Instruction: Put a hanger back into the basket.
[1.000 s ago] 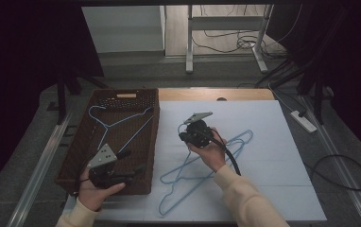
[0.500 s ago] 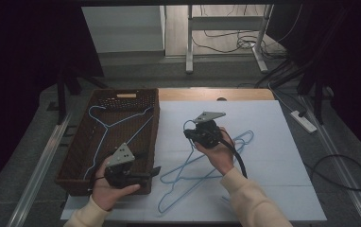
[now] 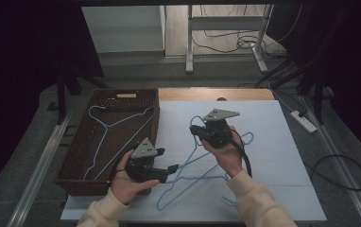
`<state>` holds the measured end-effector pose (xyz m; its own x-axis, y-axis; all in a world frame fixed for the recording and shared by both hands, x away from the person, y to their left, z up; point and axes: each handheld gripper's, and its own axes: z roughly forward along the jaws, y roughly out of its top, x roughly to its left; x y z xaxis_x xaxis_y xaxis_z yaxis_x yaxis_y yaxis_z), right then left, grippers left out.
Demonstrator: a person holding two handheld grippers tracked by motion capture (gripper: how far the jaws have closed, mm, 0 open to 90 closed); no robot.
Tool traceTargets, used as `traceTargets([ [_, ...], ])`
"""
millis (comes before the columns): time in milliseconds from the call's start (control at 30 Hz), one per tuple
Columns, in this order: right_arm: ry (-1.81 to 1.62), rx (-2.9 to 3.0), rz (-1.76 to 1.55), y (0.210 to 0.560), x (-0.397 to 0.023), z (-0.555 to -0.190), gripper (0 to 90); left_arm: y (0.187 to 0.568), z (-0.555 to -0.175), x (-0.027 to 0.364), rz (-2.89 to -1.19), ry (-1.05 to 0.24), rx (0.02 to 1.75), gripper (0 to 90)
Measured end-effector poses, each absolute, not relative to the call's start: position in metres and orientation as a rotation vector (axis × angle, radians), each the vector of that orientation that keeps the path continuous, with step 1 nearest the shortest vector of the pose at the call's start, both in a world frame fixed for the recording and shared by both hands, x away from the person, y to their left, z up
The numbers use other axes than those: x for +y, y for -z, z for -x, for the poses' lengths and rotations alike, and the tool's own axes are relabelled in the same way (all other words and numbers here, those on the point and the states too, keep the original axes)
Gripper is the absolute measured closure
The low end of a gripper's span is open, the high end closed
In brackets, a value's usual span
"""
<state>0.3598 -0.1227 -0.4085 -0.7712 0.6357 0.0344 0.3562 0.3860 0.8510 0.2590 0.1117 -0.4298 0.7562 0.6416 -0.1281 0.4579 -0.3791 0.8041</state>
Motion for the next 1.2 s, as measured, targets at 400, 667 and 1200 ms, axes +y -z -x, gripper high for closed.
traceTargets([
  [400, -1.369, 2.321, -0.838, 0.394, -0.123, -0.349, 87.7, 0.443, -0.277, 0.076, -2.194, -0.210, 0.848, 40.8],
  [667, -1.424, 2.300, -0.825, 0.385, -0.127, -0.344, 87.7, 0.445, -0.284, 0.073, -2.230, -0.141, 0.887, 71.7],
  [1200, -1.532, 2.280, -0.845, 0.379, -0.141, -0.343, 77.2, 0.439, -0.282, 0.076, -2.123, -0.120, 0.885, 86.2],
])
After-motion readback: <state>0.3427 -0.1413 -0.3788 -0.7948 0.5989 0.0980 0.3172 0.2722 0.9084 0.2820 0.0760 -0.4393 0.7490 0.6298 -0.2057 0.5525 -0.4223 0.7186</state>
